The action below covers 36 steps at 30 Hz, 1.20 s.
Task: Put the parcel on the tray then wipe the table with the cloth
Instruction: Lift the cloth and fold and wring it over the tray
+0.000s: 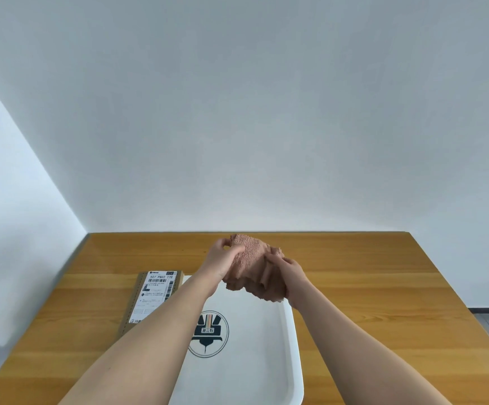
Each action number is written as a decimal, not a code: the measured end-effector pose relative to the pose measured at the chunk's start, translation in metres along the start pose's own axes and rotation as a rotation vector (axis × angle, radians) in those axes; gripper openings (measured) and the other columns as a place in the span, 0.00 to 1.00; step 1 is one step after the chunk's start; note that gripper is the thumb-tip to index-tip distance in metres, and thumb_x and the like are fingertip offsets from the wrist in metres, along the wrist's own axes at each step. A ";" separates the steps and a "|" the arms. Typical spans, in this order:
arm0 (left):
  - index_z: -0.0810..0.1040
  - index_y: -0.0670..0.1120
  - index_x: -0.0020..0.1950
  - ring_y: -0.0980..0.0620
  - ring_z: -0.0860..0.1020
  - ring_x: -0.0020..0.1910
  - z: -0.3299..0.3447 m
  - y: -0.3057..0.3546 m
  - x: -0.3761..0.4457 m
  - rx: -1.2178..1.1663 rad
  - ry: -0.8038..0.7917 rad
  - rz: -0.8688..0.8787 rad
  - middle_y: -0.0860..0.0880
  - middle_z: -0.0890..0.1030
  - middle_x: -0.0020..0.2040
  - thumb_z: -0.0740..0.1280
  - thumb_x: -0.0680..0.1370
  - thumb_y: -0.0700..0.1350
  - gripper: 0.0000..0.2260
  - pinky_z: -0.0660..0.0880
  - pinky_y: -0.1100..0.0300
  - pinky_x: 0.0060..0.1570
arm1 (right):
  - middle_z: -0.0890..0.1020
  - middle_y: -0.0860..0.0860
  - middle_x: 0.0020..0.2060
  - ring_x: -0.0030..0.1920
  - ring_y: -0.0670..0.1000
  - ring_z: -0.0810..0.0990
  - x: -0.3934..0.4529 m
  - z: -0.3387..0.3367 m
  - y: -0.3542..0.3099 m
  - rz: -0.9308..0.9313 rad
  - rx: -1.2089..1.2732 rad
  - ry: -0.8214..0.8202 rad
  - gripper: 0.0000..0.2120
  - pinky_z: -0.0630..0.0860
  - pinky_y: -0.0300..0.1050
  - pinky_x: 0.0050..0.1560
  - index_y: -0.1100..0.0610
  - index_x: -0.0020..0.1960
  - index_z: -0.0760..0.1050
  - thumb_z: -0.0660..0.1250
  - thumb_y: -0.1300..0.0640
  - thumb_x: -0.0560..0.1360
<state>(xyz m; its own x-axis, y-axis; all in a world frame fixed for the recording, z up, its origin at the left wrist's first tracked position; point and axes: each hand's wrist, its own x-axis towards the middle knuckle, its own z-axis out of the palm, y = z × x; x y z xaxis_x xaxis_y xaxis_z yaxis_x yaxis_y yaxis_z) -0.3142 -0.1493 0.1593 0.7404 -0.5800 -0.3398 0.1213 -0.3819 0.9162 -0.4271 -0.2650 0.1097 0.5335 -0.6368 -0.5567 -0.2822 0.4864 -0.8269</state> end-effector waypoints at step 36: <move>0.80 0.45 0.57 0.45 0.78 0.50 -0.017 -0.001 0.008 -0.434 -0.480 -0.198 0.45 0.81 0.47 0.58 0.77 0.65 0.26 0.72 0.51 0.55 | 0.81 0.59 0.52 0.51 0.57 0.80 -0.015 0.009 -0.053 -0.146 0.117 -0.380 0.16 0.77 0.50 0.49 0.62 0.57 0.76 0.59 0.53 0.78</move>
<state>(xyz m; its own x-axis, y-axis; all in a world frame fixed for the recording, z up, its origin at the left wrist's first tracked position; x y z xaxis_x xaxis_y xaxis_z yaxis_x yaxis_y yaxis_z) -0.2971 -0.1415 0.1597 0.3135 -0.8225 -0.4746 0.5534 -0.2479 0.7952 -0.4128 -0.2757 0.1626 0.8236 -0.4483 -0.3475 -0.1017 0.4860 -0.8680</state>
